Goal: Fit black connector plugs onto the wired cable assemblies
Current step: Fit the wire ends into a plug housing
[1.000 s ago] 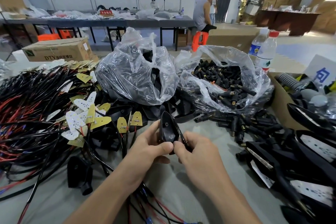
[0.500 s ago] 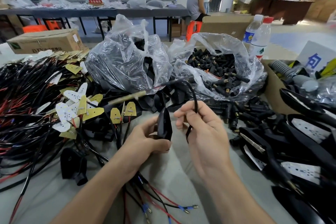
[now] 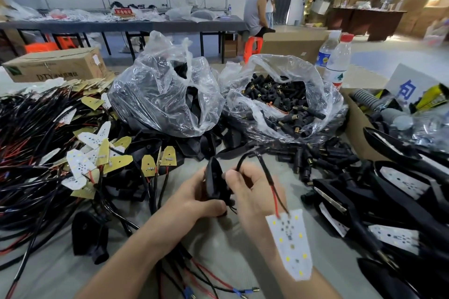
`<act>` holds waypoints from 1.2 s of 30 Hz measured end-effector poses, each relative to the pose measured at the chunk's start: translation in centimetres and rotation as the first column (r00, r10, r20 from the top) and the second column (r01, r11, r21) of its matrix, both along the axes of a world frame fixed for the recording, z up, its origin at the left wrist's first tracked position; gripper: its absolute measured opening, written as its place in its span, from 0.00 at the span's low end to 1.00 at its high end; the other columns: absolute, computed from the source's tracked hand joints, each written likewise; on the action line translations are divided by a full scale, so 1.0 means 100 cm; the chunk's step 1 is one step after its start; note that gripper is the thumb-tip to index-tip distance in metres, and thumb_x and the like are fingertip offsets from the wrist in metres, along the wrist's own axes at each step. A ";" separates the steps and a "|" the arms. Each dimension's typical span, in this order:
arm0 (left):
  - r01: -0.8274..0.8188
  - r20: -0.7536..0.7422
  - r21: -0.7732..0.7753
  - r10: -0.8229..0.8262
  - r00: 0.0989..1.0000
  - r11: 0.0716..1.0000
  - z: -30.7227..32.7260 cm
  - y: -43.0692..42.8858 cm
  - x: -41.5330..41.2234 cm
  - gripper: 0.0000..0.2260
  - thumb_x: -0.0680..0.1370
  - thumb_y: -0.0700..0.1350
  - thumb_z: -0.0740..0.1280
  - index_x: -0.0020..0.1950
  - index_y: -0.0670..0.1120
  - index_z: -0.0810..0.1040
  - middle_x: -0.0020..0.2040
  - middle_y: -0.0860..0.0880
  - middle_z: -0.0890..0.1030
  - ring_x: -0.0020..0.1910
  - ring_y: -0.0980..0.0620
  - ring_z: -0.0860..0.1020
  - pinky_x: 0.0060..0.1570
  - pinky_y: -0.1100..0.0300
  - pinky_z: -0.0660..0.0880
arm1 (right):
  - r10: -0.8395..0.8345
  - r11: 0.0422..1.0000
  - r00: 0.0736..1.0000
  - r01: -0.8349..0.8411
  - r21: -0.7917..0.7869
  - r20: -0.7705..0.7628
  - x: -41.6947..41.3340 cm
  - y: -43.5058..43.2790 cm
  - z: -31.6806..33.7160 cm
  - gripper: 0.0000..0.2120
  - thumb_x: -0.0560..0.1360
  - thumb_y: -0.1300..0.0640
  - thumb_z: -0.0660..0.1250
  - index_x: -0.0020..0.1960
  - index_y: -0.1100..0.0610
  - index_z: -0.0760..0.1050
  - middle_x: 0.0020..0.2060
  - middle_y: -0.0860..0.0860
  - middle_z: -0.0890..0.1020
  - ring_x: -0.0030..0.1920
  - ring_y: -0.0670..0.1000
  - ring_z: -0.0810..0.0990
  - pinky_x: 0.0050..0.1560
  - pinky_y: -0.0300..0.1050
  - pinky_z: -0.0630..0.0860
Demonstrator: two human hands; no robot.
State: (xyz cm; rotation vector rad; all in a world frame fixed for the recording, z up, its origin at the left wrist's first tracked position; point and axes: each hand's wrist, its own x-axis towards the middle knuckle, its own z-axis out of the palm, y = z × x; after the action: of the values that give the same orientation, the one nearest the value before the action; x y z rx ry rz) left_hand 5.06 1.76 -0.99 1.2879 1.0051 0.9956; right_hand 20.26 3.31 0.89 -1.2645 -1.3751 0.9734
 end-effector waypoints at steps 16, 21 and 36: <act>0.175 0.176 -0.090 -0.157 0.972 0.980 0.001 0.000 -0.009 0.28 0.74 0.40 0.73 0.73 0.53 0.74 0.51 0.42 0.81 0.46 0.47 0.80 0.45 0.56 0.78 | 0.057 0.998 0.998 -0.057 0.023 -0.024 0.006 -0.008 0.006 0.07 0.79 0.55 0.68 0.44 0.46 0.81 0.39 0.51 0.85 0.36 0.42 0.80 0.40 0.35 0.76; 0.236 0.210 -0.102 -0.211 0.955 0.966 0.003 -0.001 -0.013 0.18 0.77 0.43 0.73 0.67 0.49 0.79 0.44 0.52 0.82 0.38 0.52 0.78 0.35 0.63 0.74 | 0.043 0.999 0.998 -0.043 -0.001 0.039 0.008 -0.007 -0.001 0.06 0.78 0.54 0.69 0.43 0.50 0.81 0.32 0.52 0.81 0.32 0.48 0.79 0.35 0.41 0.74; 0.064 0.278 -0.237 0.004 0.960 0.969 0.004 0.000 -0.008 0.22 0.70 0.35 0.72 0.65 0.41 0.79 0.55 0.38 0.84 0.50 0.41 0.84 0.43 0.53 0.80 | 0.062 0.997 0.998 -0.063 0.041 0.019 0.016 0.003 0.000 0.10 0.74 0.64 0.68 0.37 0.53 0.75 0.28 0.51 0.79 0.28 0.44 0.74 0.32 0.37 0.72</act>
State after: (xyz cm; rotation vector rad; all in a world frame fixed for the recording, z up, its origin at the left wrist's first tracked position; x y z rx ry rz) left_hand 4.28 1.74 -0.56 0.9285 0.8577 0.9648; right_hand 21.87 3.57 0.86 -1.2079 -1.4493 0.9733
